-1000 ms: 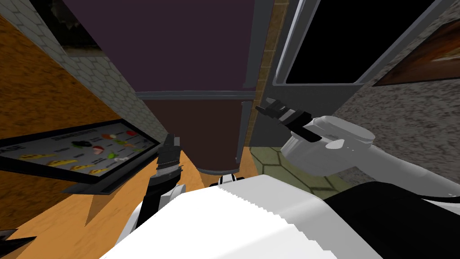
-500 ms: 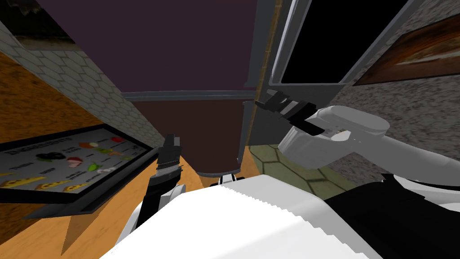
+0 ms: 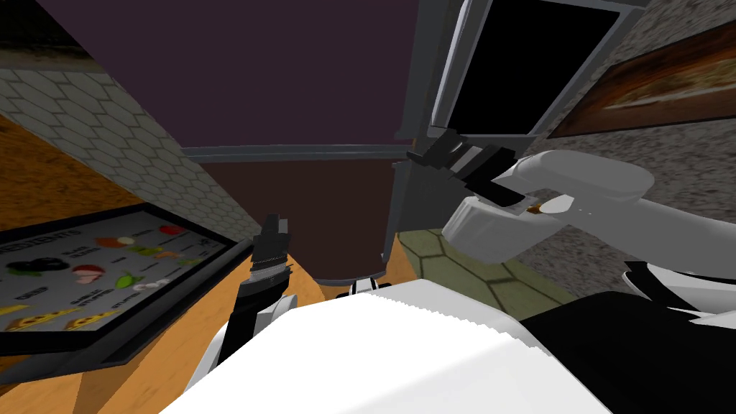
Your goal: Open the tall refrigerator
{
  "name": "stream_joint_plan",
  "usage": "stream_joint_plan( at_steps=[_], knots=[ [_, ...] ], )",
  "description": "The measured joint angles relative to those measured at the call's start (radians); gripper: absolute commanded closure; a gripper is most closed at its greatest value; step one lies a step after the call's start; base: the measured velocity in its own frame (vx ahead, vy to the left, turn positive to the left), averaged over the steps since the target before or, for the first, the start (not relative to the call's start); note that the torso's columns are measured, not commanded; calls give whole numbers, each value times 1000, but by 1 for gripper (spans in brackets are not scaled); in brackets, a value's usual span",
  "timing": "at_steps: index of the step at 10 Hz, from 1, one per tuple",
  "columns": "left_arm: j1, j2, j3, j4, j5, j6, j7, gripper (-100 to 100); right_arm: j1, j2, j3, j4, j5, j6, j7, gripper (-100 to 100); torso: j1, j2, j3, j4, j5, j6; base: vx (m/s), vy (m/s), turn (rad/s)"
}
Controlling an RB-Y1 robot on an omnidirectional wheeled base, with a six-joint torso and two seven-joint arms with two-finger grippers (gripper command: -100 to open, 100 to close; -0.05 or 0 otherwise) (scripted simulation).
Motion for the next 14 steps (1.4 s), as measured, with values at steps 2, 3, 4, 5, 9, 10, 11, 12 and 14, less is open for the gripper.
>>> stream_joint_plan(
  at_steps=[2,3,4,5,9,10,11,12,14],
  knots=[
    [0,0,0,0,0,0,0,0,-7,-12,-6,3,8,-2,6,-100,-12,1,1,0,-5,3,26,44,-20],
    [0,0,0,0,0,0,0,0,-15,-28,-10,16,0,-5,-1,-100,-13,0,0,0,-6,4,73,69,-36],
    [0,0,0,0,0,0,0,0,-25,-48,-12,31,-9,-7,-10,-100,-12,-1,0,0,-6,4,34,31,-11],
    [0,0,0,0,0,0,0,0,-26,-50,-13,33,-10,-7,-12,100,-13,2,1,1,-6,4,-30,-33,25],
    [0,0,0,0,0,0,0,0,-30,-44,-2,46,1,11,-1,100,-5,10,8,2,-5,6,-148,147,-150],
    [-1,0,0,0,0,0,0,0,-19,-52,-9,60,1,18,0,100,-3,11,9,2,-4,5,-312,313,-268],
    [-1,0,0,0,0,0,0,0,-13,-57,-8,74,2,24,2,100,-3,9,7,2,-2,3,-309,292,-225],
    [-1,0,0,0,0,0,0,0,-6,-63,-4,84,4,30,5,100,-3,5,3,2,-1,1,-304,305,-202],
    [0,0,0,0,0,0,0,0,12,-83,-8,112,1,37,7,100,1,-2,-3,3,3,-1,-281,282,-206]
  ],
)
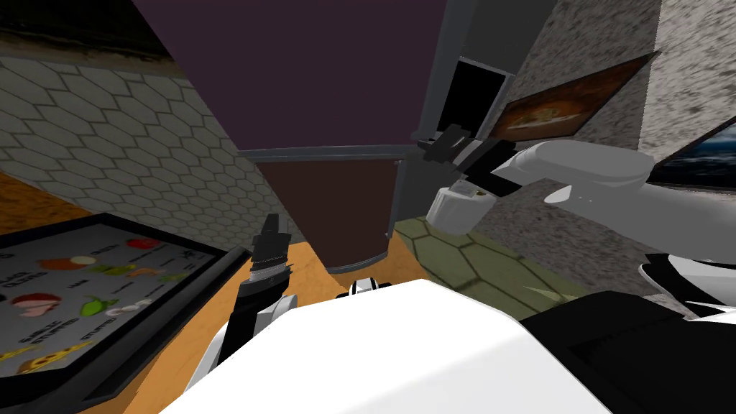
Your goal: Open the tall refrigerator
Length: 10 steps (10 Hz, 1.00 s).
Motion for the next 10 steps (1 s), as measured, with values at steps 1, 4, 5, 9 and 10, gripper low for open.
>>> stream_joint_plan(
  at_steps=[1,4,5,9,10],
  knots=[
    [0,0,0,0,0,0,0,0,17,-9,-11,7,-2,11,1,100,0,2,1,0,0,0,-301,210,-201],
    [0,0,0,0,0,0,0,0,10,-18,11,47,5,8,6,100,-10,0,1,2,-3,2,-169,154,-131],
    [0,0,0,0,0,0,0,0,19,-22,8,49,4,10,8,100,-8,-1,0,0,-5,4,-160,242,-272],
    [0,0,0,0,0,0,0,0,19,-31,19,93,8,33,21,100,-1,4,4,-1,-3,2,-151,230,-132],
    [0,0,0,0,0,0,0,0,27,-34,18,100,6,37,22,100,-2,1,2,-1,-1,-1,-150,192,-120]
  ],
)
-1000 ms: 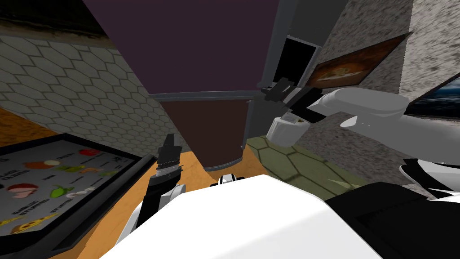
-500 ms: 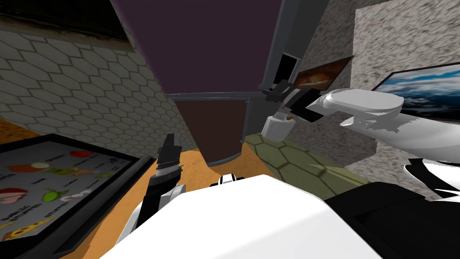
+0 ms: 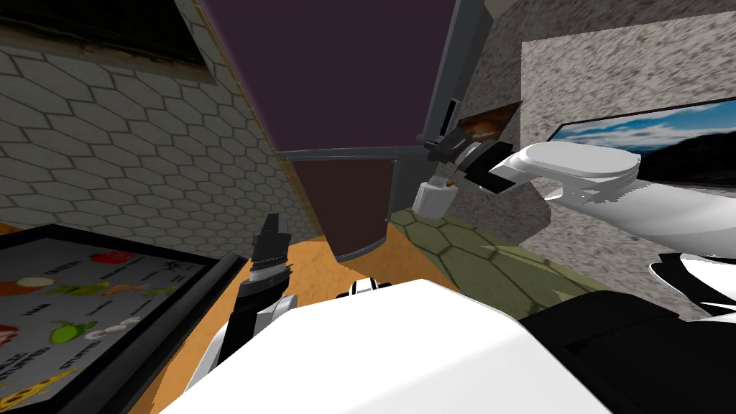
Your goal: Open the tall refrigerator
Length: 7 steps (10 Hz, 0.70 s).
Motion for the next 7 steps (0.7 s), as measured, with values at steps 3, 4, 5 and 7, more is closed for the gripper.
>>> stream_joint_plan(
  at_steps=[3,4,5,7],
  knots=[
    [0,0,0,0,0,0,0,0,16,-10,-7,21,-2,18,9,100,2,1,1,0,1,0,-163,239,-141],
    [0,0,0,0,0,0,0,0,9,-17,1,35,-1,21,10,100,5,1,0,0,2,-1,-193,252,-212],
    [0,0,0,0,0,0,0,0,11,-23,3,46,-2,28,12,100,4,2,2,1,1,1,-199,250,-218],
    [0,0,0,0,0,0,0,0,25,-27,-3,63,-3,35,20,100,0,3,2,2,1,0,-185,208,-103]
  ],
)
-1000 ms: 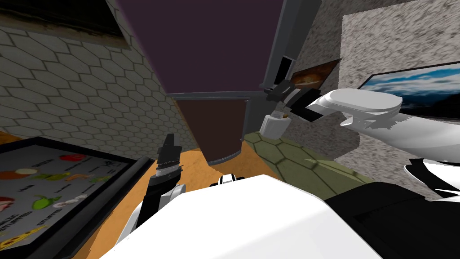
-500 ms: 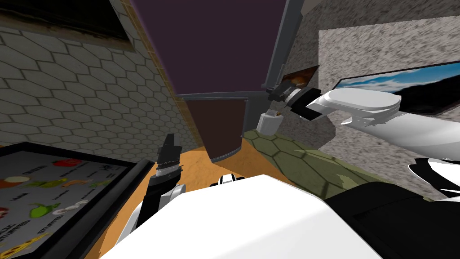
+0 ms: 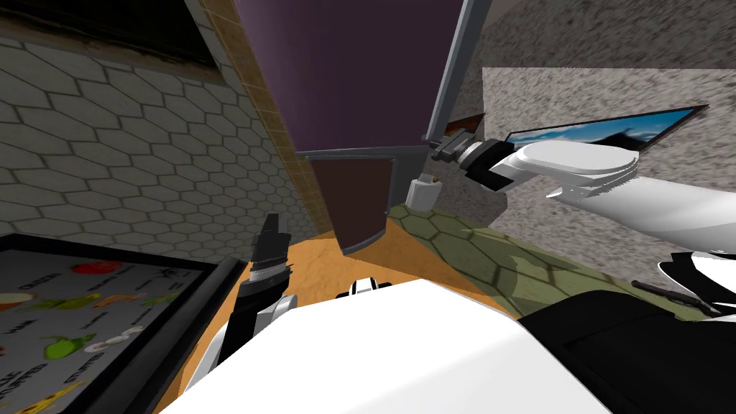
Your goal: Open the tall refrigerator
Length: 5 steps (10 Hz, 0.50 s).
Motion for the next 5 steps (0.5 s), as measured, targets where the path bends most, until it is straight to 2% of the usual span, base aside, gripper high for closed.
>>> stream_joint_plan(
  at_steps=[2,4,5],
  knots=[
    [0,0,0,0,0,0,0,0,0,-2,13,7,2,6,3,100,-6,-3,-2,0,-2,2,-93,123,-93],
    [0,0,0,0,0,0,0,0,-6,-9,27,28,4,17,8,100,0,0,1,-2,-4,5,-101,268,-163],
    [0,0,0,0,0,0,0,0,-1,-9,26,34,3,26,11,100,0,-1,0,-3,-2,1,-85,250,-126]
  ],
)
